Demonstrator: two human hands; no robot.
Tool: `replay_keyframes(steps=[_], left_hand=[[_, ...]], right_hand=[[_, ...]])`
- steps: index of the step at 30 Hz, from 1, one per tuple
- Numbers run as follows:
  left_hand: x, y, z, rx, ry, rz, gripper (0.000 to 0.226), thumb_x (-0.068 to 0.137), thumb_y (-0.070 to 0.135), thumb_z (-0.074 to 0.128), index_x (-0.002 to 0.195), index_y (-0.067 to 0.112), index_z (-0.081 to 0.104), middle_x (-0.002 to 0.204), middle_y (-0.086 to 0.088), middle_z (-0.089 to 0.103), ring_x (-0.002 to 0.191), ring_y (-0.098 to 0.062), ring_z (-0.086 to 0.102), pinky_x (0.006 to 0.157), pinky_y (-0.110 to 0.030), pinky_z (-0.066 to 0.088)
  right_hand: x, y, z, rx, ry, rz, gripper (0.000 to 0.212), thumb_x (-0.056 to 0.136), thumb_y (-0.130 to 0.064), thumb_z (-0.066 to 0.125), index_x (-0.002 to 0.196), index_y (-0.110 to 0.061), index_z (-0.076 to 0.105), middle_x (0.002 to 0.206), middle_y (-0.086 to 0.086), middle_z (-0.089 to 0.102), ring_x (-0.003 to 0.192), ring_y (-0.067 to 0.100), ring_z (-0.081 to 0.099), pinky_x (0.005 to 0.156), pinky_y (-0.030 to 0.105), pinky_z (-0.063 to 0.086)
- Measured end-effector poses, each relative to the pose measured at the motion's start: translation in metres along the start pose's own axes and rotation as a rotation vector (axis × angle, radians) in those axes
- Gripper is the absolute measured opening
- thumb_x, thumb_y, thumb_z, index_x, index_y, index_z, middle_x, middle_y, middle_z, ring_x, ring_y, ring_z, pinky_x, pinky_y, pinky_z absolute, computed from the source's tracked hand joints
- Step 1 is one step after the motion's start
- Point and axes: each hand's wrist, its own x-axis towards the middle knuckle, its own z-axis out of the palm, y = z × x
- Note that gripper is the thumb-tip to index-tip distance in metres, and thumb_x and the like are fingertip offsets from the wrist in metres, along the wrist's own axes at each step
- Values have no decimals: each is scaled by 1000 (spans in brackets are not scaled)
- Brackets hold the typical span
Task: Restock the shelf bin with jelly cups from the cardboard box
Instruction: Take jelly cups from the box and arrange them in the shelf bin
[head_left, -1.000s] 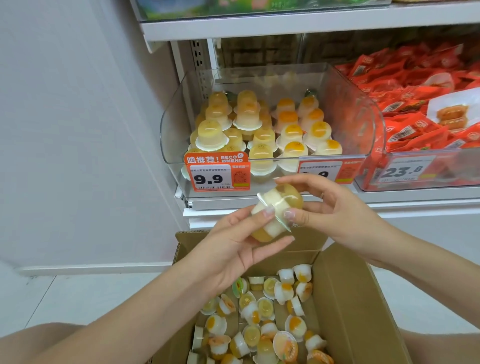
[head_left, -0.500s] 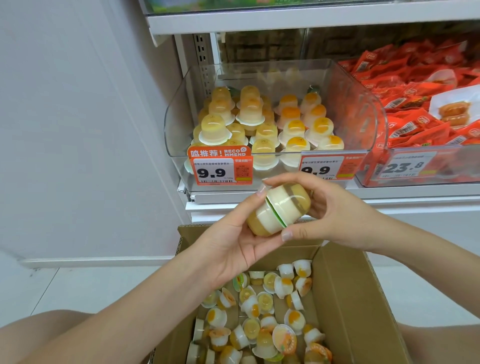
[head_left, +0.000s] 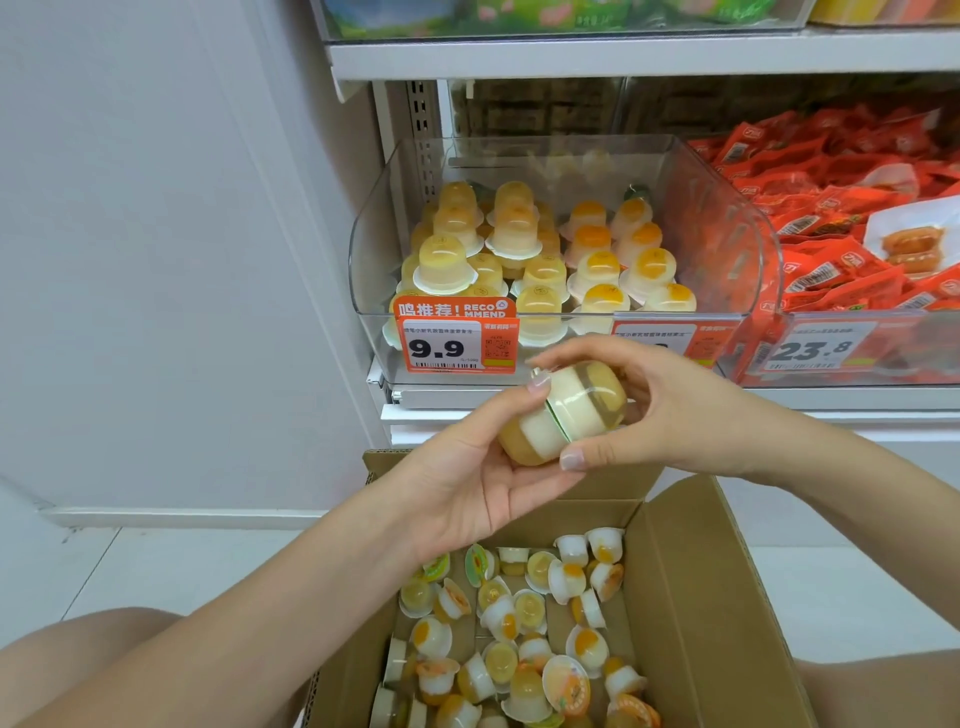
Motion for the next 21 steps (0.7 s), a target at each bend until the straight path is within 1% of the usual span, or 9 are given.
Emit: replay_keyframes(steps=[2,5,7,9,10,13,16,18,21], left_hand=[[-1,5,0,29,22,8,46,68,27,71,108,7,62,99,-18,71,77,-26,72,71,-31,59],[-4,19,1,75,27,46,55,72,34,69,119,8,59,112,-20,68,91,-32,70,77,-34,59],[-4,33,-1,313,102,106,60,76,49,63,124,15,57,119,-14,65,98,-33,69,78,-40,59],[-6,51,-5,672,281,187,52,85,58,51,118,19,62,115,-2,67,96,-23,70,80,-40,58],[-6,58,-9,829,379,217,47,89,56,47,112,20,65,111,1,69,94,-18,69,81,-37,58],[1,68,-27,1225,540,307,32,90,40,56,96,11,69,102,-5,70,92,-21,66,80,-35,53],[10,67,-40,1529,572,348,20,86,34,62,98,18,69,109,7,64,91,-15,59,73,-26,46],[16,67,-44,1636,587,375,25,86,33,62,108,21,65,113,7,60,91,-13,55,75,-24,43],[20,68,-47,1646,589,398,27,86,31,62,111,20,62,113,4,58,94,-15,54,76,-25,45]], right_hand=[[4,-8,3,-45,23,-16,64,55,-34,82,116,-34,60,112,-18,61,102,-2,59,88,17,50],[13,-19,3,-105,107,-24,60,55,-33,85,111,-33,63,110,-18,62,97,-7,58,81,9,47],[28,-31,-7,-177,284,-37,60,56,-32,88,110,-32,64,106,-20,62,91,-8,56,76,6,43],[52,-43,-26,-269,475,-51,61,57,-35,88,112,-29,64,104,-16,61,92,-2,55,75,9,42],[66,-48,-35,-325,517,-35,62,57,-37,87,114,-28,64,105,-13,60,94,2,54,73,12,42],[112,-51,-52,-568,459,43,69,58,-42,87,120,-24,61,115,-4,59,96,12,55,66,22,43],[145,-38,-52,-718,347,111,82,59,-43,86,130,-17,54,125,4,57,102,21,56,67,27,44],[158,-31,-51,-780,283,143,84,60,-43,86,132,-15,52,128,5,54,111,24,54,74,28,42],[165,-24,-46,-830,221,127,80,62,-39,85,130,-15,50,128,5,53,114,25,51,79,28,40]])
